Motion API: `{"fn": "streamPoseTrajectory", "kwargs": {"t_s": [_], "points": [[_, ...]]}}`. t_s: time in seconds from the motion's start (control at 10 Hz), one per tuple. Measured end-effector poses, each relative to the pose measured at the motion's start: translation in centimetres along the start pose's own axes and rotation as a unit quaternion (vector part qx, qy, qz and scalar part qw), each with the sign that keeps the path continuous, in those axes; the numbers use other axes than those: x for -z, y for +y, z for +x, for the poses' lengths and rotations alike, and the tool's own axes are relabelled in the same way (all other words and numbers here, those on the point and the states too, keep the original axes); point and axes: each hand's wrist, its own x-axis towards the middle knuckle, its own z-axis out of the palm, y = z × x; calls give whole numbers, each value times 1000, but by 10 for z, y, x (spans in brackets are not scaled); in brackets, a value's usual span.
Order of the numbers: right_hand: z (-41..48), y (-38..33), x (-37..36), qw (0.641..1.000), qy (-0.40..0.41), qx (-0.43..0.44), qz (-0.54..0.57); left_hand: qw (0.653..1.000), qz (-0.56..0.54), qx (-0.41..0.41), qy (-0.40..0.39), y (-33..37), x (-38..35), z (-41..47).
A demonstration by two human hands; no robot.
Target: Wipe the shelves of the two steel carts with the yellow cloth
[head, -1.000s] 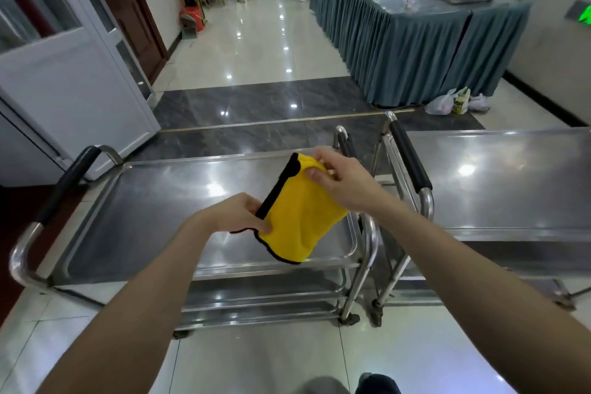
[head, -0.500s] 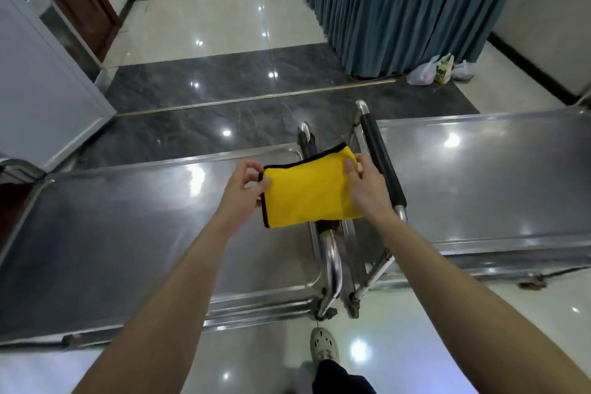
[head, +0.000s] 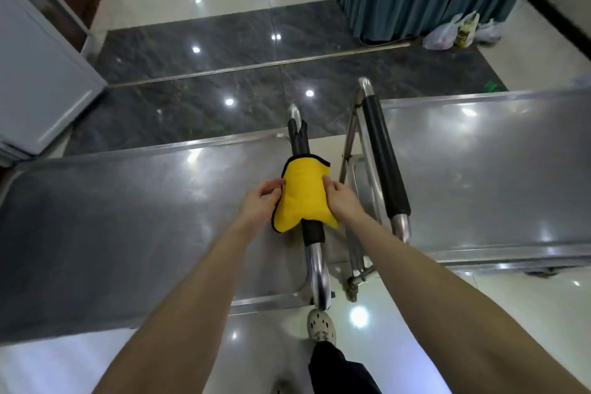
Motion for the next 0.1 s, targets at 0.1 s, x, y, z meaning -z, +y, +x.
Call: {"fn": "streamPoseTrajectory", "kwargs": {"t_s": [0.1], "points": [[-6,6,11,999,37,-20,22,1000,-18,16,21,-1,12,-8]]}}
